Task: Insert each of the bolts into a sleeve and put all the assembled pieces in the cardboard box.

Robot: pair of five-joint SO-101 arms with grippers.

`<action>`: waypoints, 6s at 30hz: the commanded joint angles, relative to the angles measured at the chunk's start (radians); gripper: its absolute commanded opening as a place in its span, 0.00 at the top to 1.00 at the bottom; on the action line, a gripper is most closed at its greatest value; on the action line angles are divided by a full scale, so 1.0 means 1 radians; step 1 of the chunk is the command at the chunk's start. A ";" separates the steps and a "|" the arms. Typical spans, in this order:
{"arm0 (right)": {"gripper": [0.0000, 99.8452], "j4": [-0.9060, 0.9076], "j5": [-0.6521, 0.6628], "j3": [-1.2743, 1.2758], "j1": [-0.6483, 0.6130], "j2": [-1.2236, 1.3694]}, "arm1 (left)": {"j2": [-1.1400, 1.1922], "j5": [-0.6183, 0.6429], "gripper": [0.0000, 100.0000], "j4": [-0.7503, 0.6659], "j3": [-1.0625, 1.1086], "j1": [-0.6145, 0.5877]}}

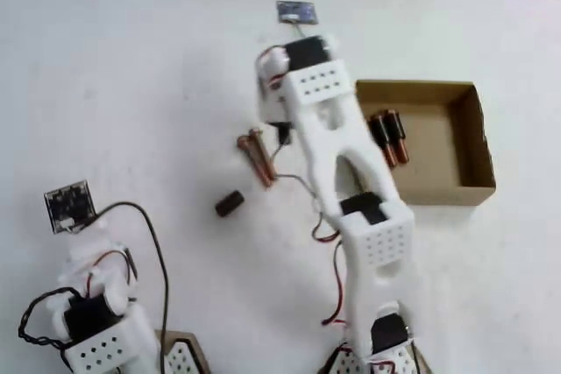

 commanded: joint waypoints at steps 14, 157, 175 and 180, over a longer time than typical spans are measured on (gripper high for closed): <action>0.98 -0.084 0.514 0.347 0.111 -0.071 | -0.012 -0.009 0.98 0.008 -0.003 -0.004; 0.98 -0.352 0.591 1.361 0.124 -1.488 | -0.012 -0.017 0.98 -0.002 -0.003 0.001; 0.98 -0.895 0.588 1.956 0.114 -1.745 | -0.007 -0.199 0.98 0.057 -0.272 0.071; 0.98 -1.010 0.588 2.042 0.105 -1.753 | -0.005 -0.149 0.98 0.106 -0.362 0.173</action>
